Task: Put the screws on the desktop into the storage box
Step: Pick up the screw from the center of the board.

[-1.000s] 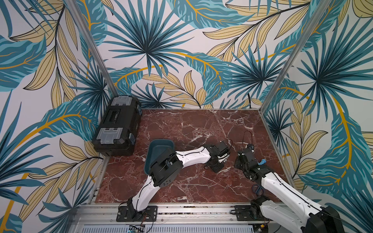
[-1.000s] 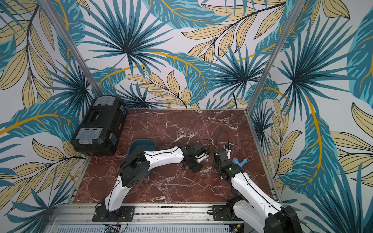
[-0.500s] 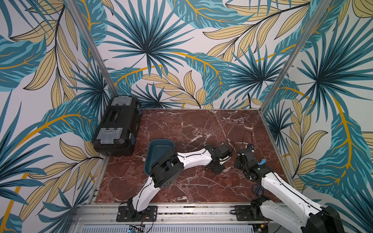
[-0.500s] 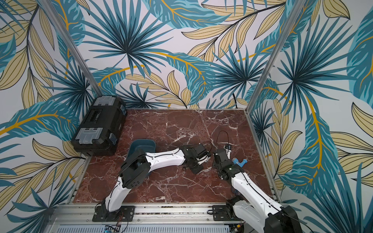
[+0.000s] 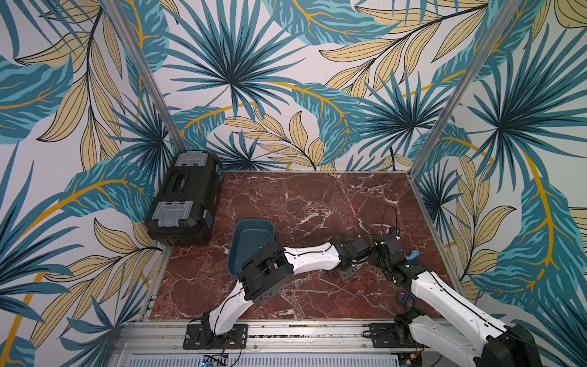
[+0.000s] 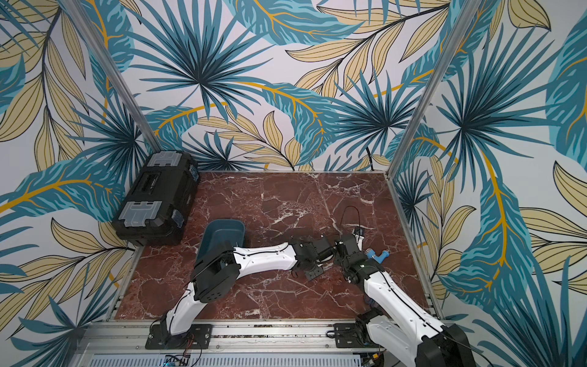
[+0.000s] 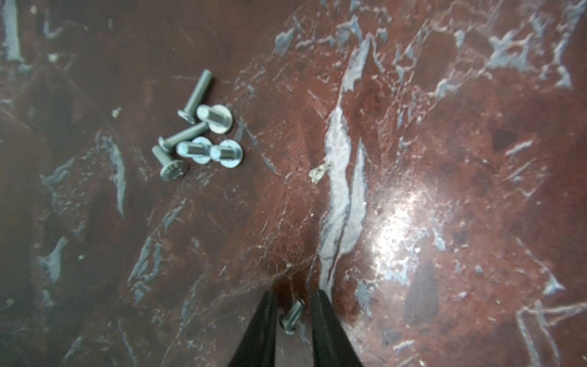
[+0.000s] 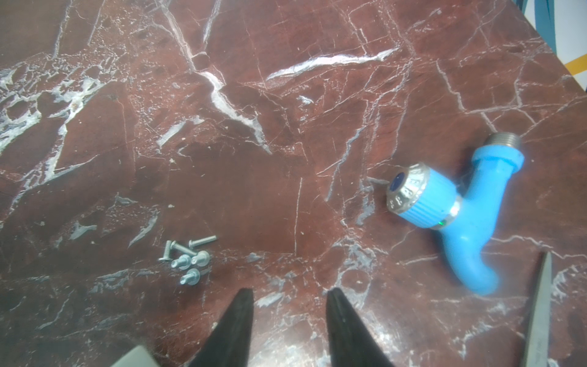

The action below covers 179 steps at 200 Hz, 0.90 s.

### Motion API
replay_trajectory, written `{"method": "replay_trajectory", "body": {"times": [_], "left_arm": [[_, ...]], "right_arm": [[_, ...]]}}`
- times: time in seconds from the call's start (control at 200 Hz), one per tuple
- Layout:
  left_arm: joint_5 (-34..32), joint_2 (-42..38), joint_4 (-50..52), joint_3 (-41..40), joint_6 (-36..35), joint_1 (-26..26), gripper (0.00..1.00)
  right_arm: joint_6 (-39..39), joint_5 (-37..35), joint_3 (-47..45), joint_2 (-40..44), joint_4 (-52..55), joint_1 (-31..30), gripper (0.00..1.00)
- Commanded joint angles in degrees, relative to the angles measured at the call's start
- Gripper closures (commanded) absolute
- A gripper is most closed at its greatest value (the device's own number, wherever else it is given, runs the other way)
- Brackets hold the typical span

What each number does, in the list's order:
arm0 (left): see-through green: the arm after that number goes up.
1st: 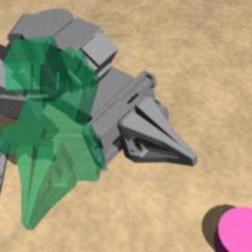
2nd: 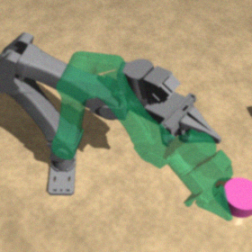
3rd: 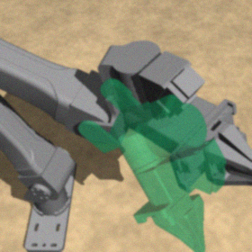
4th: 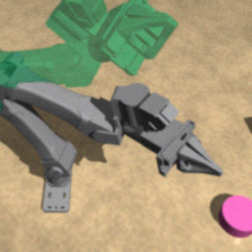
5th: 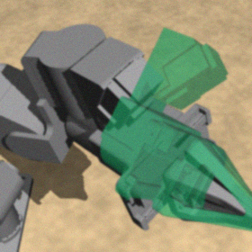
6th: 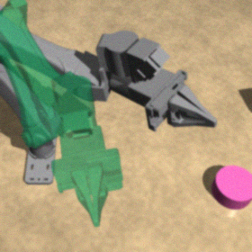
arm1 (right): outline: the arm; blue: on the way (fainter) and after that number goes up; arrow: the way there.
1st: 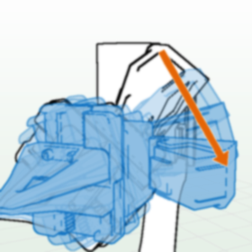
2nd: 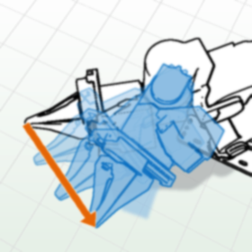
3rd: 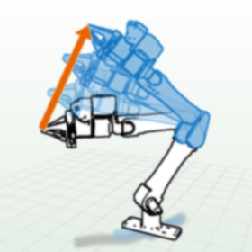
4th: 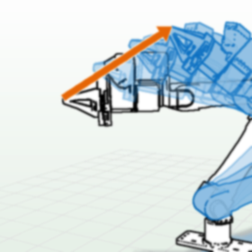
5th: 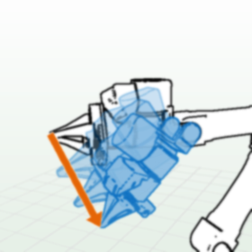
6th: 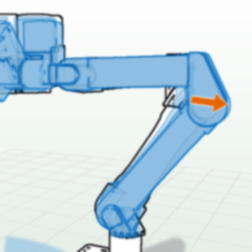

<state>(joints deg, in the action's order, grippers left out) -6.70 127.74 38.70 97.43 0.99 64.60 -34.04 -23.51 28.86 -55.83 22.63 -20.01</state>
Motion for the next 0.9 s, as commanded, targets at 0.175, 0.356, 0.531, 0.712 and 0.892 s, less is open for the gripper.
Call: {"method": "replay_trajectory", "body": {"times": [0.175, 0.356, 0.531, 0.712, 0.892], "left_arm": [[-1.6, 4.0, 4.7, -1.3, 0.0, 0.1, 0.91], [-2.0, 2.8, 4.9, -2.6, 0.9, 0.0, 0.97], [-1.0, 0.5, 3.8, -4.2, 2.4, -0.5, 1.00], [4.1, -3.9, -0.2, -8.8, 5.2, -2.0, 1.00], [7.0, -9.1, -3.1, -13.1, 7.9, -3.7, 1.00]], "right_arm": [[-0.2, 0.2, 0.2, -0.1, -0.1, 0.2, 0.57], [-0.2, 0.2, 0.1, -0.1, -0.1, 0.2, 0.57], [-0.2, 0.2, 0.1, 0.3, -0.1, 0.2, 0.57], [-0.2, 0.0, -0.3, 1.0, -0.1, 0.2, 0.57], [-0.3, 0.0, -0.4, 1.4, -0.1, 0.1, 0.57]]}}
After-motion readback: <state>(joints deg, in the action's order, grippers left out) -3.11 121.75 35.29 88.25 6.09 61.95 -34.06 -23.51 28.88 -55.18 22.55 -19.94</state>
